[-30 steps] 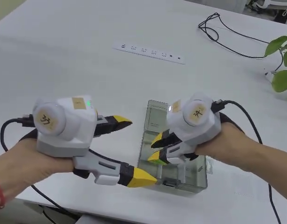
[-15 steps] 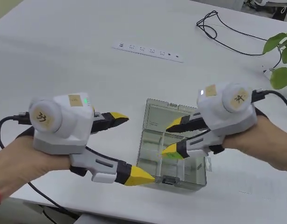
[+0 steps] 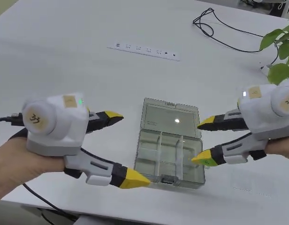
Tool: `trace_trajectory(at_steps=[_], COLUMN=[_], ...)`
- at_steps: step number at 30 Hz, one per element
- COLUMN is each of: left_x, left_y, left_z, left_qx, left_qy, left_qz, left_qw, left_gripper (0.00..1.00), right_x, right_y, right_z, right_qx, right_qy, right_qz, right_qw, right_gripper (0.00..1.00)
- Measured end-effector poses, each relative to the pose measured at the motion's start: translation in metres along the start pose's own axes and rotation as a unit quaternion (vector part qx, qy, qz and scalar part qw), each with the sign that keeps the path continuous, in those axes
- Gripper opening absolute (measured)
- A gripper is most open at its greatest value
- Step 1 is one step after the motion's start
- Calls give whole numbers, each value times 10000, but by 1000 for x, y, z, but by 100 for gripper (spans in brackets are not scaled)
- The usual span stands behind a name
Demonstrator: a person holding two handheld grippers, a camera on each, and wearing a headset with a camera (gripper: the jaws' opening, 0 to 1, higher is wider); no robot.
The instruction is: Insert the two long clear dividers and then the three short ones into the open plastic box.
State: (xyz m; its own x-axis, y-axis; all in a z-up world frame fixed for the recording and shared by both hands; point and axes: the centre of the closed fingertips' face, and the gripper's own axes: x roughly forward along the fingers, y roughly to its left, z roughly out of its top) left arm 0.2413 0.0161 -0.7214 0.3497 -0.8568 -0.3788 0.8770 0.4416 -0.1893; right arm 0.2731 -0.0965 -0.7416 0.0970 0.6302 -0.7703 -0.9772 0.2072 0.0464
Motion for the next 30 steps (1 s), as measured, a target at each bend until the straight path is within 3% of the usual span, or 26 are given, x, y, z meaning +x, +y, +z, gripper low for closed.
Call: trace_trajectory(at_steps=[6,20,24,30], left_x=[1,2,2,0], left_y=[1,7,7,8], left_z=[1,2,2,0], left_qx=[20,25,38,16], left_qy=[34,58,76,106], left_qz=[-11,-15,-38,-31], left_qw=[10000,10000,10000,9999], left_gripper=[100,100,100,100], right_x=[-15,-25,-23,-19], right_y=[-6,-11,-10,-13], right_z=[-28,-116,-140,-161], right_qx=[197,332,157,-120], right_qy=[115,929,1306,1677], right_qz=[-117,-111,-9,77], right_qw=[9997,9951,9913,9857], right_gripper=[59,63,62,60])
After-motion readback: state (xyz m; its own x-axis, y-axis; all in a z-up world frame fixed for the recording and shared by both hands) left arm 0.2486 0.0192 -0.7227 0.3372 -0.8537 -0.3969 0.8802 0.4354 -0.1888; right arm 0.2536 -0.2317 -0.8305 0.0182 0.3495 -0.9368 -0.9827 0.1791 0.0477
